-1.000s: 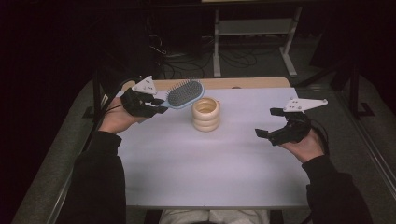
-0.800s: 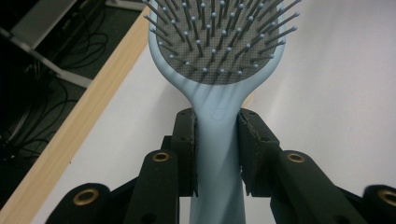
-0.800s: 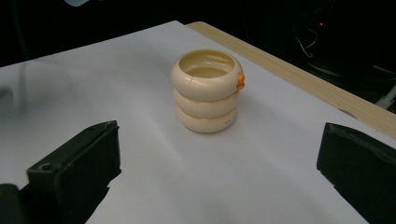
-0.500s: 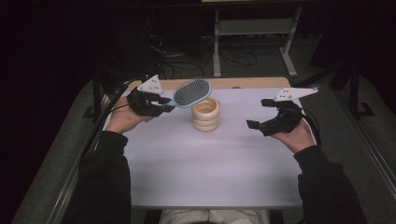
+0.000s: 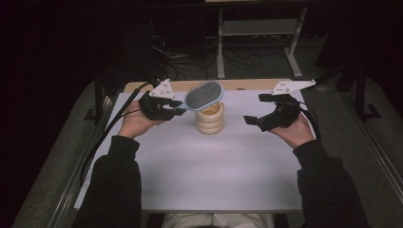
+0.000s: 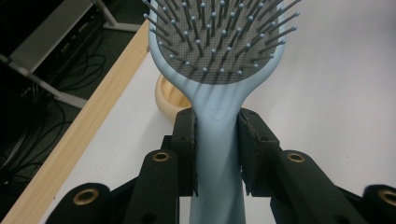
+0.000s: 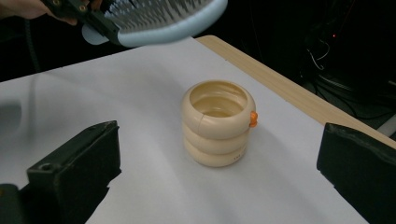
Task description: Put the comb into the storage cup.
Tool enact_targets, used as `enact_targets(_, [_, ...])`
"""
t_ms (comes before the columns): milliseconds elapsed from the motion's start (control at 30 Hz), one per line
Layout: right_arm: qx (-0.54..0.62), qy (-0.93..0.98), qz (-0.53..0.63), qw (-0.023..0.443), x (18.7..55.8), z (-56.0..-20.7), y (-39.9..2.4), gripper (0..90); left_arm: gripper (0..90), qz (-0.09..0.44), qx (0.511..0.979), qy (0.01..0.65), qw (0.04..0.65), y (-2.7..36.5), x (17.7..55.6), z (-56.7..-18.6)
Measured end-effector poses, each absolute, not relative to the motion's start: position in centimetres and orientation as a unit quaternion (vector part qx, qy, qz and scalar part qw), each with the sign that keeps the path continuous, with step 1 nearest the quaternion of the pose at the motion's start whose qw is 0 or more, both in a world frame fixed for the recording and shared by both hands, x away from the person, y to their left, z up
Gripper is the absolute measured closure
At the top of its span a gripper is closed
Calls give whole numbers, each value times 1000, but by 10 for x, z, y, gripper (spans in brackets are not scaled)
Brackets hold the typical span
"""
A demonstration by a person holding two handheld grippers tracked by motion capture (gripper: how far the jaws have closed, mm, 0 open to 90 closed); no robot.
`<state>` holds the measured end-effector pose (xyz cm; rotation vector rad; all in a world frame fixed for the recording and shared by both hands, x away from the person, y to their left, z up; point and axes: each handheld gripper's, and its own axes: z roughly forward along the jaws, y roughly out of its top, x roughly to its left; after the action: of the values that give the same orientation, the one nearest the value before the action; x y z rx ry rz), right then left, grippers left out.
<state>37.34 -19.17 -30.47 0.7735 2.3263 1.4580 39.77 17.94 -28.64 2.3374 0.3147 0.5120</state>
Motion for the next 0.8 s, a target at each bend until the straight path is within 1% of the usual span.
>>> enact_targets(200, [264,808,506,144,379,-296,-188,0,705,206,897,111,374,171,397,-286])
enact_targets(433, [262,814,498,143,383,-286,-183,0,705,216,894,106,379,163,395,-282])
enact_targets(633, [262,816,499,131,390,-277,-178,0,705,229,886,97,391,155,391,-284])
enact_targets(800, [264,819,495,121,397,-274,-171,0,704,227,881,95,405,150,390,-287])
